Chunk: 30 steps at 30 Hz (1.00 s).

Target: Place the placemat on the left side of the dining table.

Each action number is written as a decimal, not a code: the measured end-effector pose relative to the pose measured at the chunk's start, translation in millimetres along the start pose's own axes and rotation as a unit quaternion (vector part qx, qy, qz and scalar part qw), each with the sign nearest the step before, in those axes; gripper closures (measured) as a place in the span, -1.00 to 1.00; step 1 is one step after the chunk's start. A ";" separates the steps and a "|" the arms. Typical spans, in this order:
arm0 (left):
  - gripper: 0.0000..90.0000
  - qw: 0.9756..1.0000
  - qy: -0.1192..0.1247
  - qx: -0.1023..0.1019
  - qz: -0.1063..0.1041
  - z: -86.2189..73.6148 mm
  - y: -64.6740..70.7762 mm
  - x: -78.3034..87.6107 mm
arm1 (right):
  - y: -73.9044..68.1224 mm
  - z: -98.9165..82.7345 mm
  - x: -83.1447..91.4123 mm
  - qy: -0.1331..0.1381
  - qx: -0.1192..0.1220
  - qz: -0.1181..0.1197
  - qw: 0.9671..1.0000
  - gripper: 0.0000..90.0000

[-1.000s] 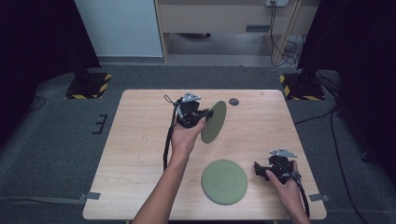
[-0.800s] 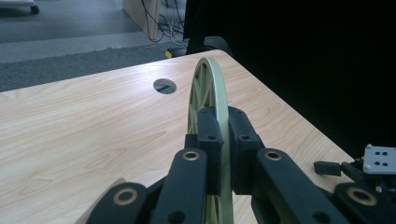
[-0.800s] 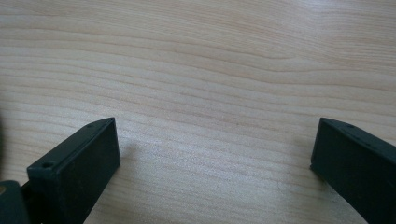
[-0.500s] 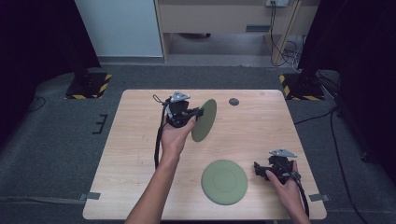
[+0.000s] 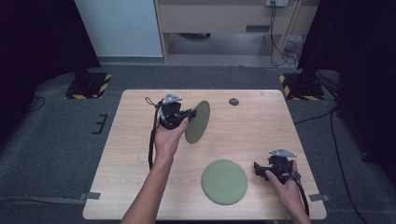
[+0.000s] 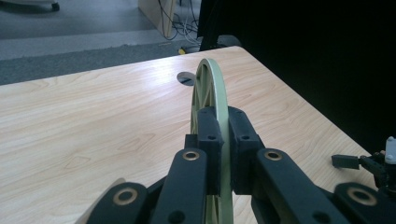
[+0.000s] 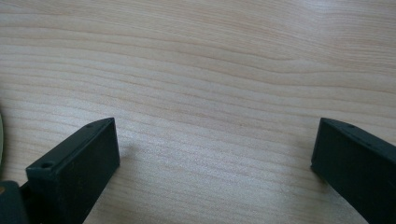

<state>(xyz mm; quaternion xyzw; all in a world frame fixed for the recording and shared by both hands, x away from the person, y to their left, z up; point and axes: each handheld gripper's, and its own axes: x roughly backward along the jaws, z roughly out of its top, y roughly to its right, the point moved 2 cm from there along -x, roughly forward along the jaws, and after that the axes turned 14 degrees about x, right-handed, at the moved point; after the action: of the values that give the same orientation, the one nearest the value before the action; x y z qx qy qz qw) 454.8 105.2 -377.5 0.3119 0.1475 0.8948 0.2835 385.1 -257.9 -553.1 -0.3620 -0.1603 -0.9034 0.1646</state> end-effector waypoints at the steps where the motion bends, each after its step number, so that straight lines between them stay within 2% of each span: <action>1: 0.90 1.000 -0.001 0.001 0.003 -0.4 -2.3 1.1 | 0.0 0.0 0.0 0.000 0.000 0.000 1.000 -0.97; 16: 0.90 1.000 0.005 0.007 0.020 -0.1 -20.1 18.2 | 0.1 0.3 -0.5 0.002 0.005 0.002 1.000 -0.97; 30: 0.89 0.999 0.009 0.020 0.031 -10.1 -39.0 31.3 | -0.7 0.9 -0.9 0.002 0.008 0.006 1.000 -0.97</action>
<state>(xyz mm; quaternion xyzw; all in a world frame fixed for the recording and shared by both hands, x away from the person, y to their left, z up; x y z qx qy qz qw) 444.4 154.1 -387.5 0.3133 0.1578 0.9030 0.2481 385.9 -256.8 -553.2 -0.3598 -0.1647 -0.9019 0.1734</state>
